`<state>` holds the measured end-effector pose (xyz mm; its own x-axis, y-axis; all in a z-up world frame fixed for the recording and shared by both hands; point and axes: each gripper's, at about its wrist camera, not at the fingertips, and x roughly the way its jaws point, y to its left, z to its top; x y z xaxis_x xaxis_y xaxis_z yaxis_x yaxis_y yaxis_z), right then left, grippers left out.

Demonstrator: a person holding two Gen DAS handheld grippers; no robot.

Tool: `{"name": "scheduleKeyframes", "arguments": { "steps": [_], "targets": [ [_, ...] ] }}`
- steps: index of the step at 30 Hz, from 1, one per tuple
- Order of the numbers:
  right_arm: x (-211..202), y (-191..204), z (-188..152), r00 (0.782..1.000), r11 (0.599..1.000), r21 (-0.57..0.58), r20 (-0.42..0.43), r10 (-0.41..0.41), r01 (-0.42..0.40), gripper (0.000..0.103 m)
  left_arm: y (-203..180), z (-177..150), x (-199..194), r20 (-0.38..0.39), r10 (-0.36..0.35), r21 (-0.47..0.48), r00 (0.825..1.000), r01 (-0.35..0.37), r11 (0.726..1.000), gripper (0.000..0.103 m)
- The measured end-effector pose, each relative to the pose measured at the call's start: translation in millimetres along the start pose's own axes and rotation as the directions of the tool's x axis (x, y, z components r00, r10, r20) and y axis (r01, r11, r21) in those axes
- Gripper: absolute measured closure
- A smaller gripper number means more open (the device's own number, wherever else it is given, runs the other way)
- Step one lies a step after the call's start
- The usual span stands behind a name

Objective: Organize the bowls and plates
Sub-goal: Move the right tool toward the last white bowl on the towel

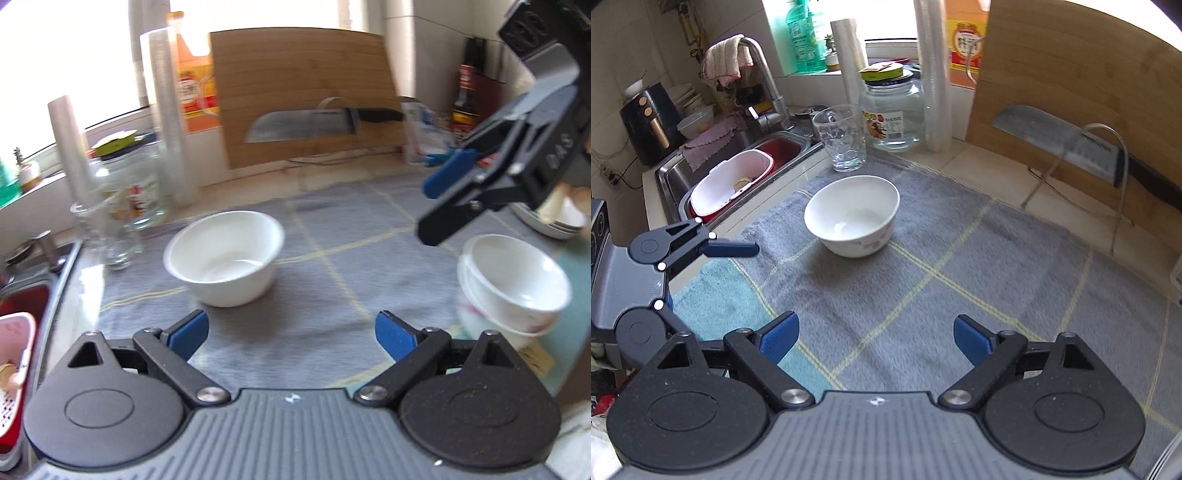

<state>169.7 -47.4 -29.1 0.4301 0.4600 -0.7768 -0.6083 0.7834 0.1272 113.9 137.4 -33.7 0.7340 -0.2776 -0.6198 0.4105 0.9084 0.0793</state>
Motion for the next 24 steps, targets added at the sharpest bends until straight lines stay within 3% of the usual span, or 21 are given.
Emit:
{"name": "scheduleKeyframes", "arguments": {
  "steps": [6,24],
  "targets": [
    [21.9,10.0,30.7,0.999,0.998,-0.06,-0.033,0.0,-0.002,0.01,26.5,0.0,19.1,0.014,0.047,-0.051,0.999,-0.047,0.998,0.006],
    [107.3,-2.7,92.1,0.989,0.995,-0.065,-0.134,0.068,-0.078,0.01,52.7,4.6,65.8,0.029,0.015,-0.03,0.999,-0.014,0.999,0.007]
  ]
}}
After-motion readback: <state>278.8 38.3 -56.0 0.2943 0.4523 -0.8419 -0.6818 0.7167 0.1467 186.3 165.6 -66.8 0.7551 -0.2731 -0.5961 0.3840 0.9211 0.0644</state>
